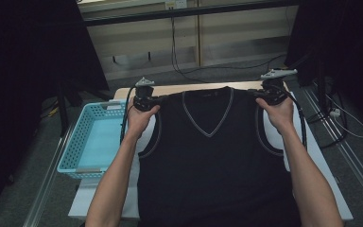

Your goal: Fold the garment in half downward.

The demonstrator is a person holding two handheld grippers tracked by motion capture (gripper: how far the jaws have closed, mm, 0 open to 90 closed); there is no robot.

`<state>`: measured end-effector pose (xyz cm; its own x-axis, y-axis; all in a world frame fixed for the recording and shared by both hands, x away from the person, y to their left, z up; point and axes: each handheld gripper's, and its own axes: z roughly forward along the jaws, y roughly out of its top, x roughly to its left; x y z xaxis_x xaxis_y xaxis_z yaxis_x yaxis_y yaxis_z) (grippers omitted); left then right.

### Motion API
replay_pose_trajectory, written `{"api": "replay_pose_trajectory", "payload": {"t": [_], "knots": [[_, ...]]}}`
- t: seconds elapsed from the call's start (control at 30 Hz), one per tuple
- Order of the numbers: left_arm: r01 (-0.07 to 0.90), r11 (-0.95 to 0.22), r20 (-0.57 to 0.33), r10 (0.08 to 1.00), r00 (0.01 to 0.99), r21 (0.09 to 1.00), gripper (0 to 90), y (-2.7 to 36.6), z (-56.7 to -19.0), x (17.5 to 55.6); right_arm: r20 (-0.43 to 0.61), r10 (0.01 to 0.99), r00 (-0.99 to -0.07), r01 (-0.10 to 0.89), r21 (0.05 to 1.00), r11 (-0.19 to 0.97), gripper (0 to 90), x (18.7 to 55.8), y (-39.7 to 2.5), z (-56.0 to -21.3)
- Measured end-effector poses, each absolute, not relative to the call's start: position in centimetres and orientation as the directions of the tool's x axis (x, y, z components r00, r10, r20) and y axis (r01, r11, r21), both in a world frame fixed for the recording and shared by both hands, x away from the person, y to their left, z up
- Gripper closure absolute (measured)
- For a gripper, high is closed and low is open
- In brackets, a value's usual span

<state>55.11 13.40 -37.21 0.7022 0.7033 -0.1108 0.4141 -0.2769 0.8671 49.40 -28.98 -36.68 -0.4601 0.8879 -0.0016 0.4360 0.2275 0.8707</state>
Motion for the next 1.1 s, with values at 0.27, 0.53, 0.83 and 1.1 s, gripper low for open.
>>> {"api": "replay_pose_trajectory", "payload": {"t": [0.27,0.53,0.83,1.1], "knots": [[0.382,-0.275,-0.09,0.698,0.71,0.882,87.4,13.4,-35.3,55.6,0.012,0.894,-0.448,0.415,0.888,0.196,87.4,50.1,-29.1,-35.9],[0.359,-0.258,-0.081,0.702,0.707,0.897,87.5,13.5,-33.9,55.6,0.004,0.893,-0.45,0.387,0.902,0.191,87.5,50.2,-29.2,-34.3],[0.336,-0.242,-0.074,0.704,0.706,0.91,87.5,13.5,-32.2,56.0,-0.015,0.899,-0.437,0.351,0.918,0.186,87.5,50.2,-29.1,-32.5],[0.322,-0.22,-0.074,0.711,0.699,0.921,87.6,13.3,-31.5,56.4,-0.041,0.905,-0.424,0.321,0.927,0.192,87.6,50.3,-29.2,-30.5]]}}
